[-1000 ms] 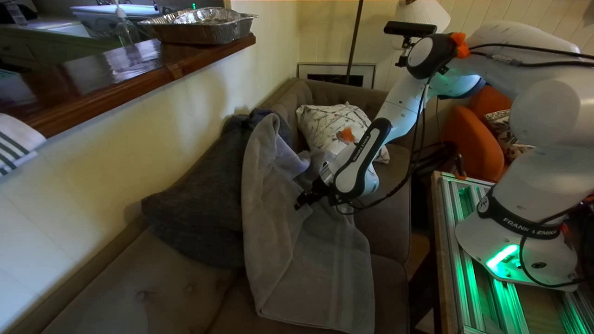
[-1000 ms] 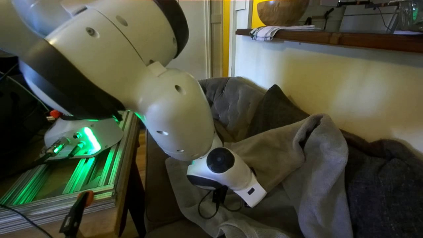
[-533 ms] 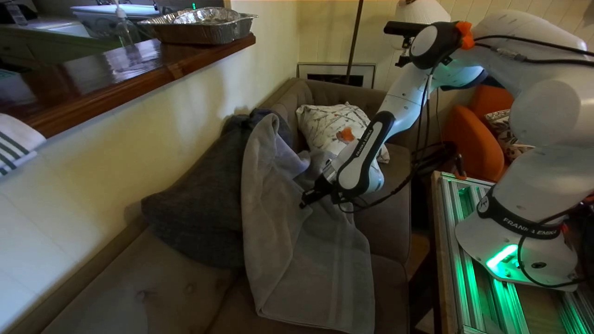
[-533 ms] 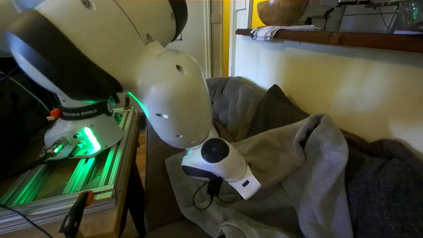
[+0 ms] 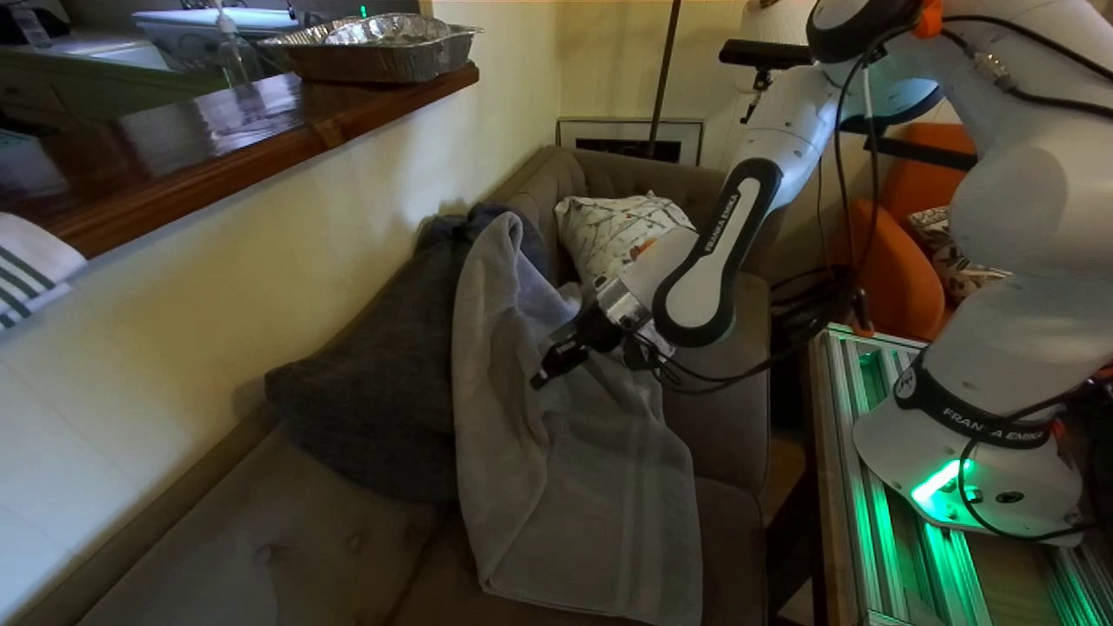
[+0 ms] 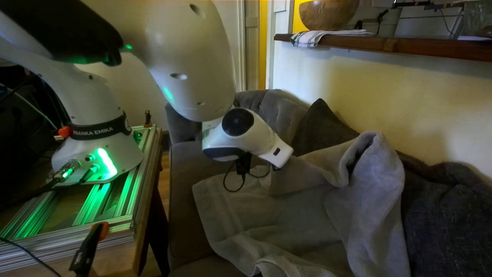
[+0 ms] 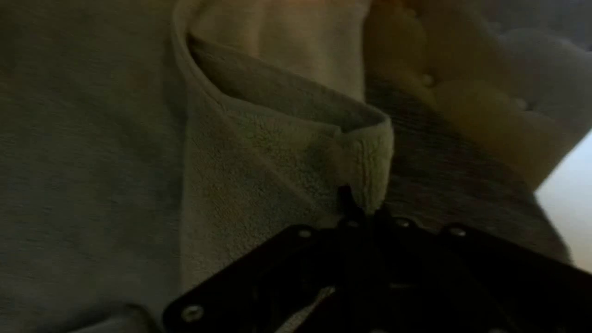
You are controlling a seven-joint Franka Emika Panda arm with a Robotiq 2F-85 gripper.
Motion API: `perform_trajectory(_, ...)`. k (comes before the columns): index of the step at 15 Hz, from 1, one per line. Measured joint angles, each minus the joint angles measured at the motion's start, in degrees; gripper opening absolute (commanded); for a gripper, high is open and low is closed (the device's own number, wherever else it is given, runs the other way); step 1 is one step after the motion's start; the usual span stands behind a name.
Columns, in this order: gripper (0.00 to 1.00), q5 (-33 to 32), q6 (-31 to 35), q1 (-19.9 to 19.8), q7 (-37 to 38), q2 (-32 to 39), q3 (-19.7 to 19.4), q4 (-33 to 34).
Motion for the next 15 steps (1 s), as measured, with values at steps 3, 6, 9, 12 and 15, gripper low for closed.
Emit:
perform_trajectory(3, 0.01, -3.75, -0.41, -1.66, -0.02, -0.92, 8.4, -3.32)
perform_trajectory(6, 0.06, -7.1, -3.5, -1.97, 0.01, -0.03, 15.93, -3.27)
perform_trajectory(9, 0.06, -9.65, -8.45, -2.83, 0.0, 3.38, 21.06, -1.16)
perform_trajectory(12, 0.06, -10.45, -9.06, -3.69, -0.35, 5.61, 21.22, -0.32)
perform_trajectory(15, 0.01, -10.61, -9.08, -3.99, -0.44, 6.18, 21.18, -0.31)
